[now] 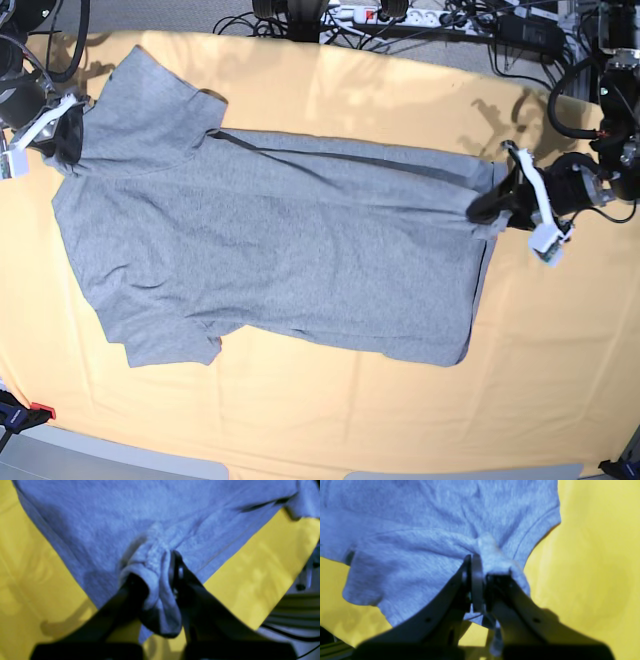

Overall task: Layout the t-shirt on the table in an organized manner, then fold the t-shirt properly
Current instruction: 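Lower the shirt onto the table with both grippers, laying it flat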

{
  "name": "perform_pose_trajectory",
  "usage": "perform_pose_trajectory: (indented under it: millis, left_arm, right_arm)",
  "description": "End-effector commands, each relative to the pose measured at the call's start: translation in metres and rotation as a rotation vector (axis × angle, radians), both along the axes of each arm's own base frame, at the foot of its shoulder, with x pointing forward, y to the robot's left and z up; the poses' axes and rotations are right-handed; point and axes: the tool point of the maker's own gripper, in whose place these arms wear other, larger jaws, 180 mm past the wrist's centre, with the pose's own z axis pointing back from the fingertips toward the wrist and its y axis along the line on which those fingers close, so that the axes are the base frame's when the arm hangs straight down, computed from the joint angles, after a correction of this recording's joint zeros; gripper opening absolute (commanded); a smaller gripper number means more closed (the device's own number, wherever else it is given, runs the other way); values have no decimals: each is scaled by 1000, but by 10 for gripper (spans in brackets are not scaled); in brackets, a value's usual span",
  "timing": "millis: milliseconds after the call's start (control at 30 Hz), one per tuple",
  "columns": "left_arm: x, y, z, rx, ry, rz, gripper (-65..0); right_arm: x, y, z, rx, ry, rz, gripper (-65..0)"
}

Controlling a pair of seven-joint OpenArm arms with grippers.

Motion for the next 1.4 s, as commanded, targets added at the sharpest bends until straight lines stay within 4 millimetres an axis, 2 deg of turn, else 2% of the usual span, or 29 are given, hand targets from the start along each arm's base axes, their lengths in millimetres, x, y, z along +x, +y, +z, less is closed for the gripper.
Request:
perform_pose_trajectory:
  millis: [0, 133, 167, 200, 267, 300, 333, 400, 467, 567, 733, 900, 1033, 1167, 1267, 1367]
  left_arm:
    - [9, 0, 16, -7, -55, -11, -650]
    - [18, -2, 24, -2, -90, -15, -650]
    - [21, -2, 28, 0, -101, -15, -650]
    - [24, -2, 32, 0, -114, -15, -612]
    - [30, -2, 39, 0, -138, -15, -434]
    - [31, -2, 41, 0, -144, -15, -343]
    - [32, -2, 41, 2, -147, -15, -260]
    - [34, 0, 41, -1, -138, 7, -158]
    - [34, 1, 40, 5, -131, 13, -154]
    - [33, 2, 37, 19, -119, 10, -154]
    - [31, 4, 33, 35, -105, 7, -154]
    - [31, 4, 33, 36, -103, 7, -154]
    - [31, 4, 33, 37, -103, 7, -154]
    - [31, 4, 33, 37, -103, 7, -154]
    - [31, 4, 33, 35, -103, 6, -154]
    - [31, 3, 34, 32, -103, 6, -154]
  right_arm:
    - [5, -3, 11, -16, -41, 11, -650]
    - [8, -2, 14, -13, -66, 9, -650]
    - [10, -3, 16, -13, -73, 9, -613]
    - [12, -3, 17, -18, -80, 7, -536]
    - [15, -5, 21, -27, -89, 11, -355]
    - [15, -7, 22, -34, -89, 14, -284]
    - [16, -8, 23, -42, -88, 17, -244]
    - [13, -12, 23, -60, -65, 25, -237]
    - [11, -13, 23, -62, -41, 38, -237]
    - [2, -2, 17, 1, 14, 72, -237]
    - [-29, 28, 0, 145, 103, 129, -239]
    - [-62, 46, -20, 231, 174, 101, -239]
    - [-78, 56, -32, 268, 212, 63, -244]
    - [-78, 47, -43, 213, 211, -9, -244]
    - [-82, 33, -51, 165, 245, -101, -244]
    - [-81, 29, -52, 157, 241, -123, -244]
